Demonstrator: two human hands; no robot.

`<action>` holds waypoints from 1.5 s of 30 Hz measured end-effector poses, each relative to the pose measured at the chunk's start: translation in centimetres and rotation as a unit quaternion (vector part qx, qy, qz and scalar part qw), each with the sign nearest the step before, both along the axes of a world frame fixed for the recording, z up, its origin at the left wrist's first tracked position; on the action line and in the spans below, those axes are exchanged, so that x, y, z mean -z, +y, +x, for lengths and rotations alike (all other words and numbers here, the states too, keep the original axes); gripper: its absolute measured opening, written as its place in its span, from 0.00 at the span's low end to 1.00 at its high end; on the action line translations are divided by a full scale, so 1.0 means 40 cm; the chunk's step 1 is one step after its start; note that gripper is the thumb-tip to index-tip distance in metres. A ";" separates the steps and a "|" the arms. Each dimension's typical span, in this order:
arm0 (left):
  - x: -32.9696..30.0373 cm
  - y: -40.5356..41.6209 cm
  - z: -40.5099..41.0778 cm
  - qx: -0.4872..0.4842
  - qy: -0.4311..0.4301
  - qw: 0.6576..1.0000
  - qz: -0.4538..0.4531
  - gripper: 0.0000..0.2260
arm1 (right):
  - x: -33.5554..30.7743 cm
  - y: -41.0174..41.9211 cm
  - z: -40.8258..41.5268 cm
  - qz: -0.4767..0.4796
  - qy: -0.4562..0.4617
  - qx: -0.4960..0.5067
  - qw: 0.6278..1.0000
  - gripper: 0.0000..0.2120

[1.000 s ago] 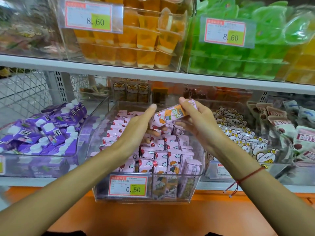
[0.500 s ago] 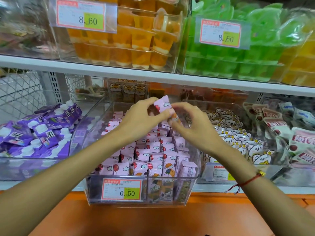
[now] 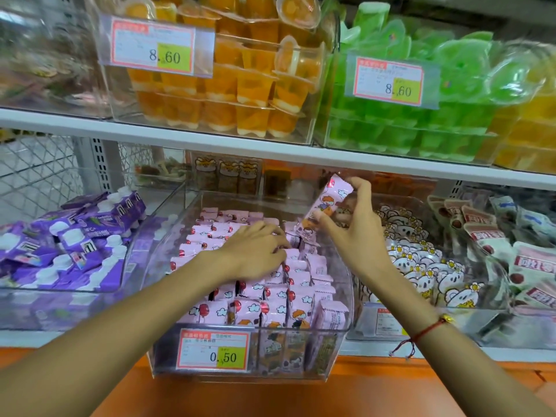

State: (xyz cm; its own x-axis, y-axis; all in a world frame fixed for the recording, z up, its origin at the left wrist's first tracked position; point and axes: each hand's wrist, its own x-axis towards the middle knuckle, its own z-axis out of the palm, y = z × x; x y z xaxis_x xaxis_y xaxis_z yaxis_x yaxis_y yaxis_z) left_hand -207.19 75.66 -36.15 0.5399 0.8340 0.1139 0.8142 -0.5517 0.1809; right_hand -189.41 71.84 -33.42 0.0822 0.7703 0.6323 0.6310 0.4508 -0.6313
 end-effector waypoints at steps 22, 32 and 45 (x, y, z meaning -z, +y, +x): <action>0.013 -0.045 -0.037 -0.065 -0.157 0.983 0.065 0.15 | -0.013 0.093 -0.052 -0.260 -0.435 -0.071 0.859 0.14; 0.040 -0.021 -0.032 -0.035 -0.065 0.997 -0.009 0.19 | -0.041 0.121 -0.040 -0.193 -0.388 -0.006 0.901 0.13; 0.045 -0.033 -0.038 -0.041 -0.073 0.996 -0.001 0.21 | -0.016 0.175 -0.069 -0.222 -0.415 0.055 0.881 0.08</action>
State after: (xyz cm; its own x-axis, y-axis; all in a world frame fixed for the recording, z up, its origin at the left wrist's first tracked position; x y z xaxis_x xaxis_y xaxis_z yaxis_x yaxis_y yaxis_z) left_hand -208.71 74.34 -37.96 0.4473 0.8753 0.1839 0.8215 -0.4834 0.3026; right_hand -192.17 78.85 -32.78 -0.1774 0.9728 0.1489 0.9824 0.1840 -0.0317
